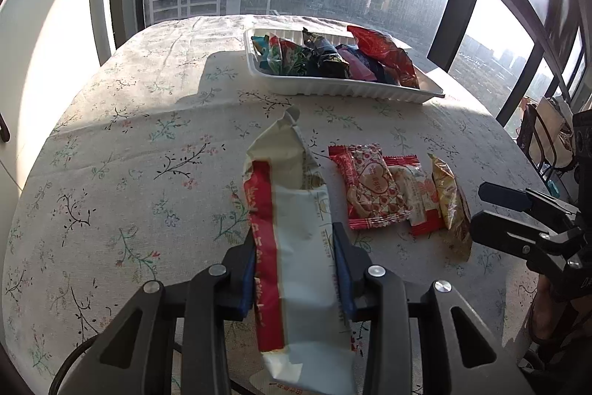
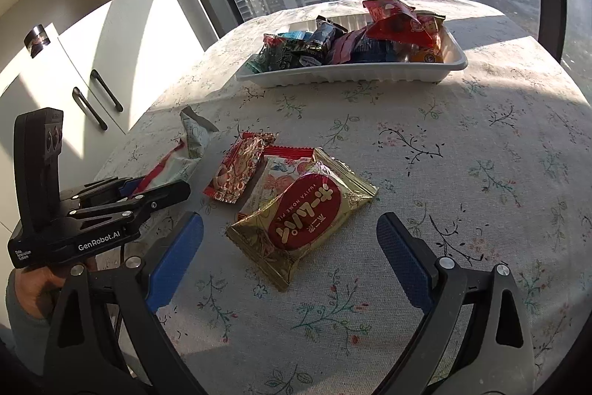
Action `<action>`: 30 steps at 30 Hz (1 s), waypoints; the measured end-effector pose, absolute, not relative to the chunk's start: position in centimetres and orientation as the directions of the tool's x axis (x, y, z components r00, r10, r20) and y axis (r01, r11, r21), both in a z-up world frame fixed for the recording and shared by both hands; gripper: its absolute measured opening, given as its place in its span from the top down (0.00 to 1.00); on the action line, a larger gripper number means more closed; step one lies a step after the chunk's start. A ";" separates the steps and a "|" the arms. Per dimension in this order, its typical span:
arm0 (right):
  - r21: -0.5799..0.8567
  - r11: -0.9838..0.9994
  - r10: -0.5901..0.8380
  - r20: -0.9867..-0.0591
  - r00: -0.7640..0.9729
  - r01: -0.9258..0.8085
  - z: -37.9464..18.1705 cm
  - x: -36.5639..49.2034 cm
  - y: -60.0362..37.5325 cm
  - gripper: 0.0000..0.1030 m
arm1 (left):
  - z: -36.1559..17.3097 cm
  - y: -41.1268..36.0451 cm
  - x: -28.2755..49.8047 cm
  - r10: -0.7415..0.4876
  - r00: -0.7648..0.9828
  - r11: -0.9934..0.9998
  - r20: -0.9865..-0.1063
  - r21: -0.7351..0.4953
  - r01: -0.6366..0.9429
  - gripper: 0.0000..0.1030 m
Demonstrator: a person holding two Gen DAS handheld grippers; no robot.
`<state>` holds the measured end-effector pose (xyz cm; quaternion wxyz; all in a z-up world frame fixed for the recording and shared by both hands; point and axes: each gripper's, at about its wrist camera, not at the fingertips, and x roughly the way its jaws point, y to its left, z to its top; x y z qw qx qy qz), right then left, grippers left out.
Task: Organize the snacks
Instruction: 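Grasp the white-and-red long packet with the left gripper, then grasp the gold packet with red oval label with the right gripper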
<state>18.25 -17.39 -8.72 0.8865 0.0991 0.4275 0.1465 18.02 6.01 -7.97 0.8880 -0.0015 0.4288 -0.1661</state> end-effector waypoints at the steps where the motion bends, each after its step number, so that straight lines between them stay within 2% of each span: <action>1: 0.294 0.941 0.336 -0.736 0.588 -0.169 -8.8 18.6 -17.2 0.08 | -8.0 6.0 18.0 -0.298 0.576 0.944 -0.761 -0.145 0.296 0.64; 6: 0.264 0.953 0.303 -0.786 0.538 -0.151 -9.9 20.7 -16.7 0.14 | -8.1 6.2 18.1 -0.311 0.569 0.941 -0.761 -0.163 0.296 0.64; 8: 0.215 0.963 0.269 -0.792 0.548 -0.162 -10.0 20.7 -16.3 0.20 | -8.1 6.2 18.1 -0.313 0.568 0.941 -0.762 -0.165 0.296 0.64; 10: 0.183 0.969 0.244 -0.796 0.554 -0.164 -10.1 20.7 -16.5 0.33 | -8.1 6.2 18.1 -0.315 0.566 0.940 -0.762 -0.167 0.298 0.64; 12: 0.182 0.970 0.241 -0.798 0.552 -0.161 -10.0 20.7 -17.1 0.38 | -8.1 6.2 18.1 -0.315 0.566 0.940 -0.762 -0.167 0.298 0.64; 20: 0.193 0.971 0.239 -0.781 0.577 -0.141 -9.2 20.1 -19.2 0.36 | -8.1 6.2 18.1 -0.313 0.567 0.940 -0.762 -0.164 0.299 0.64; 26: 0.129 0.981 0.189 -0.799 0.571 -0.143 -10.0 21.4 -18.2 0.37 | -8.1 6.2 18.0 -0.311 0.568 0.941 -0.762 -0.164 0.297 0.64; 29: 0.087 0.985 0.157 -0.805 0.572 -0.148 -10.1 21.3 -17.8 0.45 | -8.1 6.2 18.0 -0.311 0.568 0.941 -0.762 -0.162 0.297 0.64; 30: 0.073 0.987 0.145 -0.806 0.574 -0.147 -10.1 21.3 -17.9 0.52 | -8.1 6.2 18.1 -0.313 0.567 0.941 -0.762 -0.165 0.297 0.64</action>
